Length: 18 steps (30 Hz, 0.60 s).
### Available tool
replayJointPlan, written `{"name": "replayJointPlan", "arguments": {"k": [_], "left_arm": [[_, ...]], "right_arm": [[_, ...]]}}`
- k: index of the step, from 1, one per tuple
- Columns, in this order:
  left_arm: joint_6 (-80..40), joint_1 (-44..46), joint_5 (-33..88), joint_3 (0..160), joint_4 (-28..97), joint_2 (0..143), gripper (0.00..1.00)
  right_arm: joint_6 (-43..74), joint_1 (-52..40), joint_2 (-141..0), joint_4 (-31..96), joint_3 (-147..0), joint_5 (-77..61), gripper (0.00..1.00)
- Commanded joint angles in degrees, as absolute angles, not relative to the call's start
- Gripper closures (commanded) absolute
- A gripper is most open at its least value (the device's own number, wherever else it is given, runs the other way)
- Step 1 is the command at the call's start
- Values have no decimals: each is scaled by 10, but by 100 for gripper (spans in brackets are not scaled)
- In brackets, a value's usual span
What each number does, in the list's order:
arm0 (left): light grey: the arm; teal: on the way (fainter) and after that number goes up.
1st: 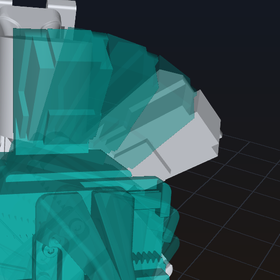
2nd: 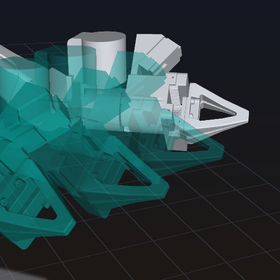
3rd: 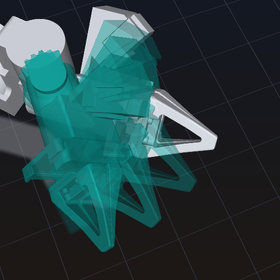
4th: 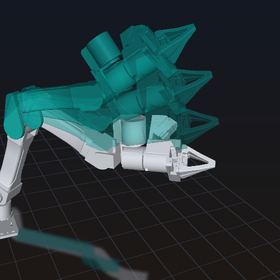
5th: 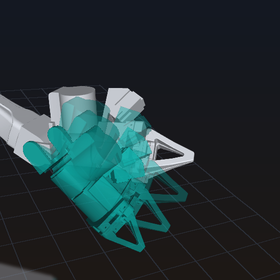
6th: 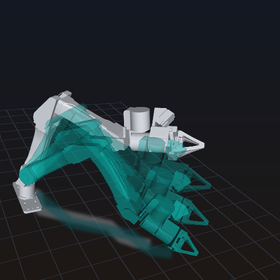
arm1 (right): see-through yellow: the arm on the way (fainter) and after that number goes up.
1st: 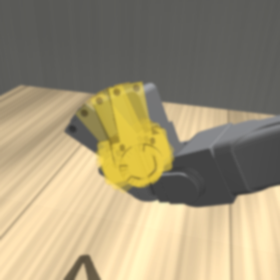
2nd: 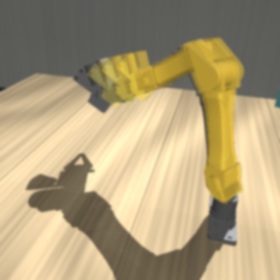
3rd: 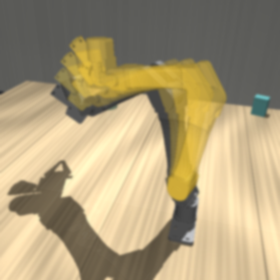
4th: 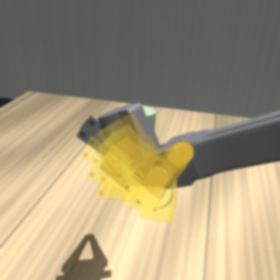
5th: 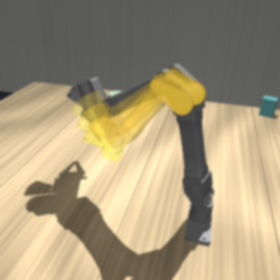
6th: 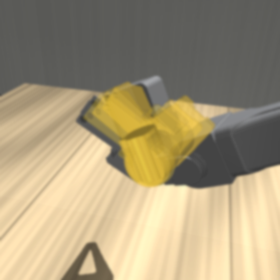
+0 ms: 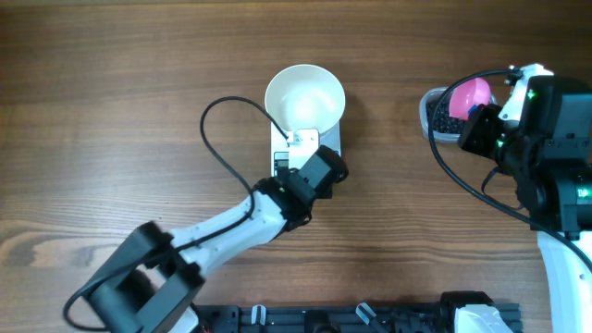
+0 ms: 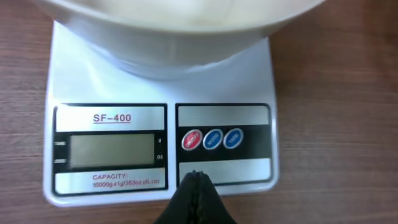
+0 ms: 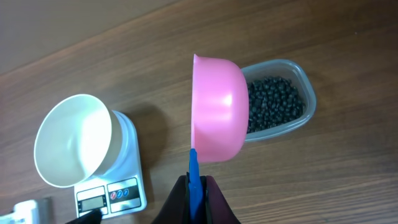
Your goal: Scoop item into bowl and weigh 150g on scale
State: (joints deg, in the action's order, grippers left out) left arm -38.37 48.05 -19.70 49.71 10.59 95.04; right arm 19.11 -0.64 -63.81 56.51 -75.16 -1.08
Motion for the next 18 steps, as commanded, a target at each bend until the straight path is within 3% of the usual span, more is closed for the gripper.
{"name": "replayJointPlan", "arguments": {"k": [1, 18], "left_arm": [[-375, 481, -224, 505, 92, 993, 96], [-375, 454, -233, 505, 16, 1021, 96]], "right_arm": [[180, -4, -640, 561, -766, -14, 96], [180, -4, -640, 553, -766, -14, 96]]}}
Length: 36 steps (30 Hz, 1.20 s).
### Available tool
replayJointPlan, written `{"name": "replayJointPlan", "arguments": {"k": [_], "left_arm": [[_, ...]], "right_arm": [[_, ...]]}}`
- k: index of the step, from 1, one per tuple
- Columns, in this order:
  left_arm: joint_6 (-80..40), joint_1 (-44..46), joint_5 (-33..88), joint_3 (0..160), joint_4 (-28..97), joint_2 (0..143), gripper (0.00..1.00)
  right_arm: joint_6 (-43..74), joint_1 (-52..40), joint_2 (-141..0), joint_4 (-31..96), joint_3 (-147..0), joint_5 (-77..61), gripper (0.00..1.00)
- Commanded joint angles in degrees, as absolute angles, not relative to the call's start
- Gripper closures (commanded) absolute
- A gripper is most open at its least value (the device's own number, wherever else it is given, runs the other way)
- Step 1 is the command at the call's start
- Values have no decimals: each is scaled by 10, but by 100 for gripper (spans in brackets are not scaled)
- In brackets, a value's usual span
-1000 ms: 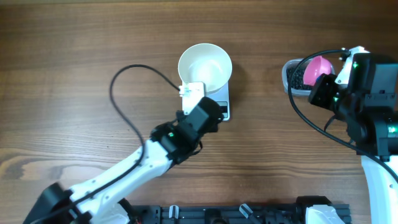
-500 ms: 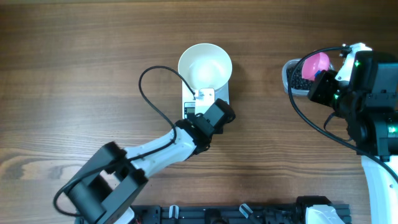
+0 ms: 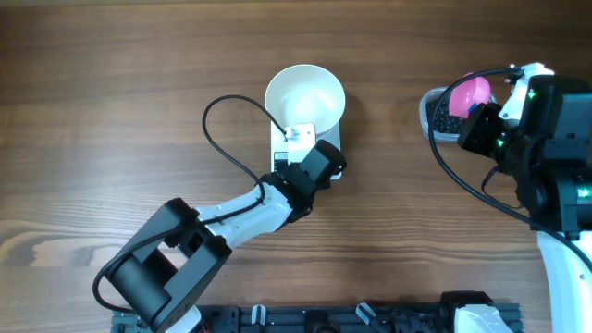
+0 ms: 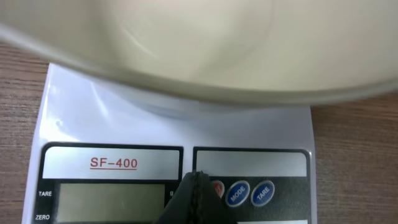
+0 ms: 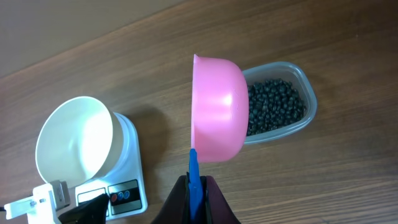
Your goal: Scoop item into bowl and weigh 150g on scale
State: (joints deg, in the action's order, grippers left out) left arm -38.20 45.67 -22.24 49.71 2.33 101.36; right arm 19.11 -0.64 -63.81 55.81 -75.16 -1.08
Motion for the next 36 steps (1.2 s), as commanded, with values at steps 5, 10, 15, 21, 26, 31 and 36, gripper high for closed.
{"name": "replayJointPlan", "arguments": {"k": [5, 10, 15, 21, 26, 31, 36], "left_arm": [[-377, 454, -229, 505, 11, 1029, 96], [-377, 454, -219, 505, 4, 1043, 96], [-377, 455, -219, 505, 4, 1043, 96], [-377, 455, -204, 505, 6, 1043, 96], [-377, 455, -194, 505, 11, 1043, 96], [-377, 455, -190, 505, 15, 1043, 96], [-377, 455, -184, 505, 36, 1043, 96]], "right_arm": [[180, -4, -640, 553, -766, -14, 96], [180, -4, -640, 552, -766, -14, 96], [180, -4, -640, 551, -766, -14, 96], [180, -4, -640, 551, -766, -14, 96], [180, -4, -640, 551, -766, -14, 96], [175, -4, -640, 551, -766, -14, 96], [175, -4, -640, 549, -766, -14, 96]]}}
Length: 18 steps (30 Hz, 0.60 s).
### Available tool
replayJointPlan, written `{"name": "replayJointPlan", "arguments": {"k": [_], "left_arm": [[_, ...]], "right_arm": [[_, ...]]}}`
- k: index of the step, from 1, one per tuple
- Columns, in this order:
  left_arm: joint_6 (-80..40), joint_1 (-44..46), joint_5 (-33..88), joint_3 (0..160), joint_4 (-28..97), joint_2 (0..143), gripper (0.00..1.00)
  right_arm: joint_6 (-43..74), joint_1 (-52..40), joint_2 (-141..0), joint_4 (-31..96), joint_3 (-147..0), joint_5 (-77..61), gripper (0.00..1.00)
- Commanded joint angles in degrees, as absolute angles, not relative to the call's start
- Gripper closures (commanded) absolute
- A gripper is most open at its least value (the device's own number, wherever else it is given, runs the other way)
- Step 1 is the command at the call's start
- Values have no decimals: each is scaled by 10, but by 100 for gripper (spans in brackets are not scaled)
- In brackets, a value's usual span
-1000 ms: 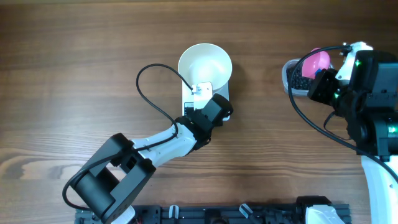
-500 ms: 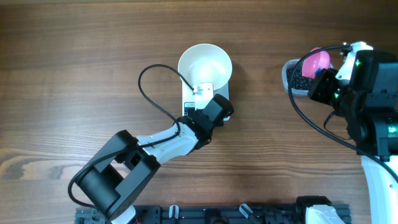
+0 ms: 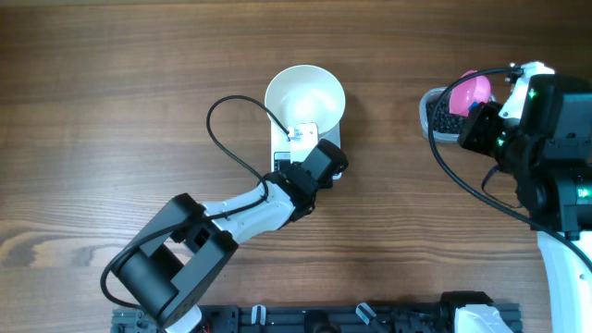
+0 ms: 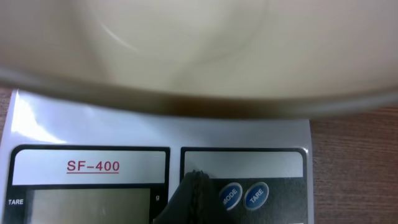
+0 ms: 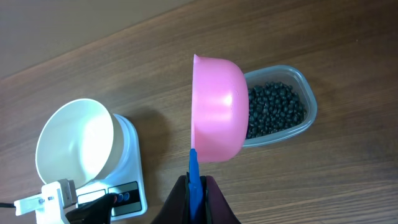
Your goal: Scoop item into bowl and weigh 150g on scale
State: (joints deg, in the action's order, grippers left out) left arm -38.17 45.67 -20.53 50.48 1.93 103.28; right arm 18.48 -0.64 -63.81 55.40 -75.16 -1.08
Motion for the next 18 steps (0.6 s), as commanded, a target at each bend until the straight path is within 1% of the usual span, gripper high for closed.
{"name": "replayJointPlan", "arguments": {"k": [1, 15, 18], "left_arm": [[-377, 455, -184, 505, 37, 1043, 96], [-346, 455, -148, 505, 34, 1043, 96], [-319, 455, -135, 505, 26, 1043, 96]], "right_arm": [[175, -4, -640, 548, -766, -14, 96], [176, -4, -640, 545, -766, -14, 96], [176, -4, -640, 545, -766, -15, 96]]}}
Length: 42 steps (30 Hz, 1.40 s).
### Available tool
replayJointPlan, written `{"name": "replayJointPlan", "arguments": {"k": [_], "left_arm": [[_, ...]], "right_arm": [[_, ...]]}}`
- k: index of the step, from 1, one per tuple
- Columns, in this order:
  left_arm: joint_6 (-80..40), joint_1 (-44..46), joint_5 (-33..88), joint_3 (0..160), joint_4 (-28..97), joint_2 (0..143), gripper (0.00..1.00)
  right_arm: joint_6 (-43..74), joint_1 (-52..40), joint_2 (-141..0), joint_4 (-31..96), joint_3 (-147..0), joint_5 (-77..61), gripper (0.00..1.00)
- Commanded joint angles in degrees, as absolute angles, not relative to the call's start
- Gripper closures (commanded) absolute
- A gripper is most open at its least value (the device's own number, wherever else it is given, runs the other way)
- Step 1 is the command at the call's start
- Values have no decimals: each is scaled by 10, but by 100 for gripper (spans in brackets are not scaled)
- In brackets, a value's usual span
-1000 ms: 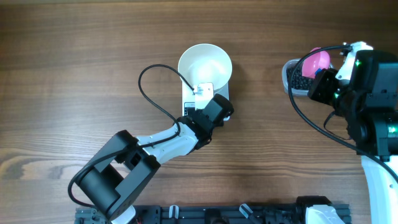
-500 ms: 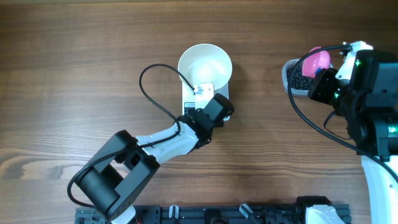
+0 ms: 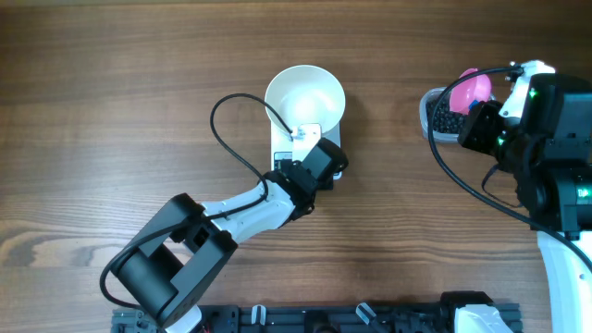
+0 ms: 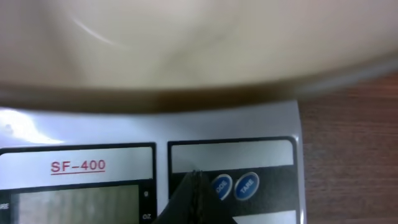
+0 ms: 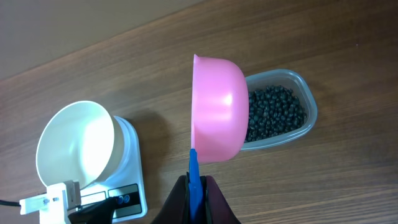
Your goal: Scoop item into bowl and weigh 150g on scale
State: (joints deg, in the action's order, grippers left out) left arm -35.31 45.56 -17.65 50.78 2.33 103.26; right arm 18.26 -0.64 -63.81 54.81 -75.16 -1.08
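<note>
A white bowl [image 3: 305, 95] stands on the white scale [image 3: 280, 143]. My left gripper [image 4: 198, 176] is shut, its tip down on the scale's button panel just left of the two blue buttons [image 4: 220, 185]; the red button is hidden under it. The display [image 4: 74, 208] shows no readable digits. My right gripper [image 5: 196, 180] is shut on the blue handle of a pink scoop [image 5: 216, 109], held on edge beside a clear container of black beans [image 5: 280, 115]. In the overhead view the scoop [image 3: 472, 90] hangs over the container [image 3: 435, 111] at the right.
Brown wooden table [image 3: 139, 92] all round. A black cable [image 3: 227, 139] loops from the left arm beside the scale. The left arm [image 3: 231, 217] stretches diagonally from the front edge to the scale.
The left gripper tip stays on the button panel; the scale has slid a little left in its view. In the right wrist view the bean container sits slightly lower.
The shut left gripper first hovered at the scale's front edge, below the three buttons. It then stood with its tip at the red button and has kept there. The right gripper has held the pink scoop by the bean container throughout.
</note>
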Motion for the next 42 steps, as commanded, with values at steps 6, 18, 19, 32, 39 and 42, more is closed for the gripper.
{"name": "replayJointPlan", "arguments": {"k": [6, 18, 19, 32, 39, 42], "left_arm": [[-317, 455, -144, 505, 43, 1030, 96], [-317, 453, -199, 509, 196, 730, 92], [-317, 453, -223, 509, 203, 714, 91], [-317, 368, -260, 509, 207, 696, 87], [-317, 367, -260, 509, 214, 696, 6], [-317, 367, -260, 509, 237, 696, 0]], "right_arm": [[176, -4, -640, 548, -766, -14, 96], [175, -4, -640, 544, -766, -14, 96], [175, -4, -640, 543, -766, -13, 96], [173, -4, -643, 527, -766, -14, 96], [166, -4, -643, 536, -766, -14, 96], [167, -4, -643, 537, -766, -15, 96]]}}
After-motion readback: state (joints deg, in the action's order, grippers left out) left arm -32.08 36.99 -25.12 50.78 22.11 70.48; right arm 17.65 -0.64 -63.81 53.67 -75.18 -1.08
